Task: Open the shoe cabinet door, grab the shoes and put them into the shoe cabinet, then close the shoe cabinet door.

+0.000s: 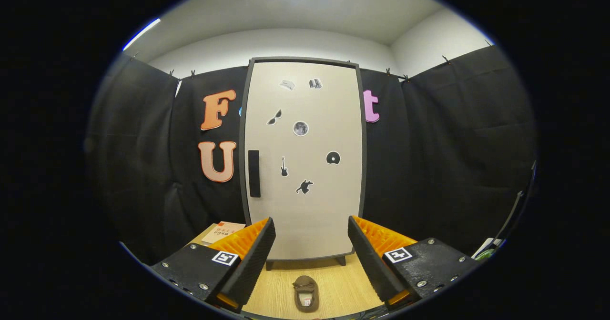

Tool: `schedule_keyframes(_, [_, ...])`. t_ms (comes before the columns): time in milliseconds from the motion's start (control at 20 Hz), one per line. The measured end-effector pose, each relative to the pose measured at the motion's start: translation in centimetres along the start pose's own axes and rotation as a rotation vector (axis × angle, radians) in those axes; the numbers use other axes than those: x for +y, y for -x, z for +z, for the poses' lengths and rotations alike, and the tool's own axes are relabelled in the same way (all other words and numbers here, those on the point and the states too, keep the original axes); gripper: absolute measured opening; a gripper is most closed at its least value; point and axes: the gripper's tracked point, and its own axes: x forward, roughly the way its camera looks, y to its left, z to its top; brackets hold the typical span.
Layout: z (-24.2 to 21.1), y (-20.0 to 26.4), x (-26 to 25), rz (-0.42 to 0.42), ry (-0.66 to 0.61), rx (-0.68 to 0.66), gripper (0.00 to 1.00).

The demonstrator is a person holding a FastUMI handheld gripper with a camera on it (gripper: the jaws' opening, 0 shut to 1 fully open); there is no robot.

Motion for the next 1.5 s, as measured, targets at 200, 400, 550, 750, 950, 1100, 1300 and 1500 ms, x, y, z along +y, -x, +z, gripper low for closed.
schedule_keyframes(200, [0.0,-0.3,-0.2,0.002,0.001,0.004,0.96])
schedule_keyframes(400, [0.2,-0.4,-0.2,0.002,0.009,0.003,0.96])
schedule_keyframes(550, [0.2,-0.4,-0.2,0.005,0.007,0.003,0.96])
schedule_keyframes(750, [0.3,-0.5,-0.2,0.004,0.012,0.002,0.96])
schedule_keyframes(950, [0.4,-0.8,0.1,0.007,0.005,0.003,0.96])
schedule_keyframes(1100, [0.1,-1.1,0.4,0.013,0.001,0.009,0.96])
schedule_keyframes(1300, [0.0,-1.8,1.1,0.021,0.005,0.015,0.96])
schedule_keyframes(1500, [0.0,-2.9,2.1,0.035,-0.002,0.017,0.96])
